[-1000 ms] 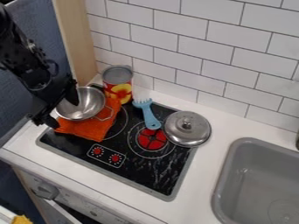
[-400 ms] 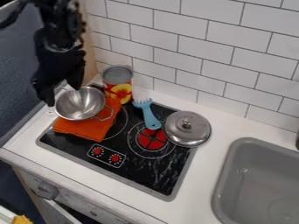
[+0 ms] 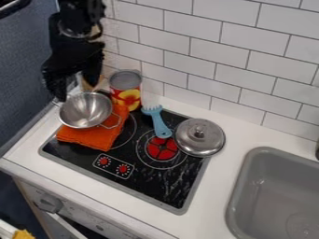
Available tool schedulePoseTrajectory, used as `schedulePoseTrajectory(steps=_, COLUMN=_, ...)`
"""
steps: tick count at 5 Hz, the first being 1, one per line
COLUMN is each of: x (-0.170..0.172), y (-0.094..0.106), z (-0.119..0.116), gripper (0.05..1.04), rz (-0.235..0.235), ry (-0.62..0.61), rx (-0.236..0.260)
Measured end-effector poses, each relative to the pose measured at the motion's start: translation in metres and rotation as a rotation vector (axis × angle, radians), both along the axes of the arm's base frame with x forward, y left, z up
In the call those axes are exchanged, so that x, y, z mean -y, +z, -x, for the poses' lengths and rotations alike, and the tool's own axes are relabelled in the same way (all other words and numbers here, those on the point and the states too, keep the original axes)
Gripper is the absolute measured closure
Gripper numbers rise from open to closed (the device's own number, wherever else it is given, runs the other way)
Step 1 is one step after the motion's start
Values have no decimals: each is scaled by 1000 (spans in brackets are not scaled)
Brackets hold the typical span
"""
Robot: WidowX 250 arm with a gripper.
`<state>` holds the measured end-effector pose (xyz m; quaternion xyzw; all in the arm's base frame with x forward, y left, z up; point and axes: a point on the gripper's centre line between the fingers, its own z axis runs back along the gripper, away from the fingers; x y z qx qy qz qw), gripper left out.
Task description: Takes the silver pot and places it on top of the orange cloth
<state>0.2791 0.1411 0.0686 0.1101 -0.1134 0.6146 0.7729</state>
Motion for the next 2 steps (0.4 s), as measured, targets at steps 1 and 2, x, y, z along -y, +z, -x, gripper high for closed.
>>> schedulePoseTrajectory(steps=1, x=-1, y=0, z=1, gripper=82, rz=3, ry=-1, rx=-3)
schedulePoseTrajectory(steps=2, x=-1, y=0, z=1, gripper=82, rz=2, ry=-1, rx=-1)
